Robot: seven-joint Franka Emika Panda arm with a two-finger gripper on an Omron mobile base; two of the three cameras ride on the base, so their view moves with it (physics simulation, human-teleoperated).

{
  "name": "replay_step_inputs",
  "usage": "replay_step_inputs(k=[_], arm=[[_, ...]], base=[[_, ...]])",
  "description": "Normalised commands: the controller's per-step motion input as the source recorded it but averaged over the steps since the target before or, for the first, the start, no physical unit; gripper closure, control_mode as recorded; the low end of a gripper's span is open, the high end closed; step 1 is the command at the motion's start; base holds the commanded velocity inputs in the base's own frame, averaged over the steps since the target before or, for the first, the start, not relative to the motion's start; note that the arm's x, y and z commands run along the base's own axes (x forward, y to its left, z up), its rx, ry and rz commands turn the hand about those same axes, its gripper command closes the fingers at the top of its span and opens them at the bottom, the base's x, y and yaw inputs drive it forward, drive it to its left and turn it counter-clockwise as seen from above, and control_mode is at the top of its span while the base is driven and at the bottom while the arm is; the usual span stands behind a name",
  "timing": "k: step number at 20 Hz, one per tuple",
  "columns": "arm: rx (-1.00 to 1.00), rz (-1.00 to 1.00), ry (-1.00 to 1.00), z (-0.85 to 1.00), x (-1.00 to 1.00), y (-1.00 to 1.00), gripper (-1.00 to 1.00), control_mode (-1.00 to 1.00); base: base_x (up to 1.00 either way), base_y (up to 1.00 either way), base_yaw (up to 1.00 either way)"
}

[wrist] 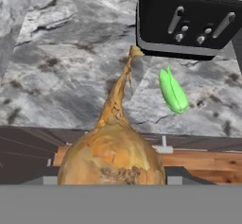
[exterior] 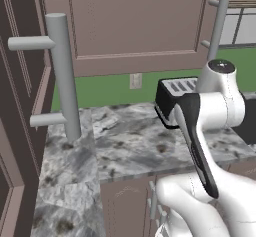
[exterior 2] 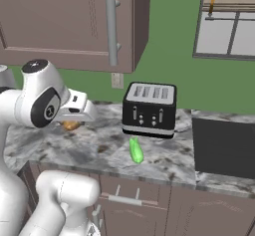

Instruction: Place the corn and onion inside the fridge drawer. Close the drawer after placing the vegetables.

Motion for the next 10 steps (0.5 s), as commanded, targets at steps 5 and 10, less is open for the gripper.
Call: replay_step_inputs(k=[5, 10], arm=[[0.0, 0.0, -0.03, 0.0, -0.07, 0.0, 1.0, -1.0], [0.0, 0.0, 0.0, -0.01, -0.05, -0.01, 1.0, 1.0]], base=[[0.0, 0.0, 0.0], [-0.31, -0.35, -0.05]])
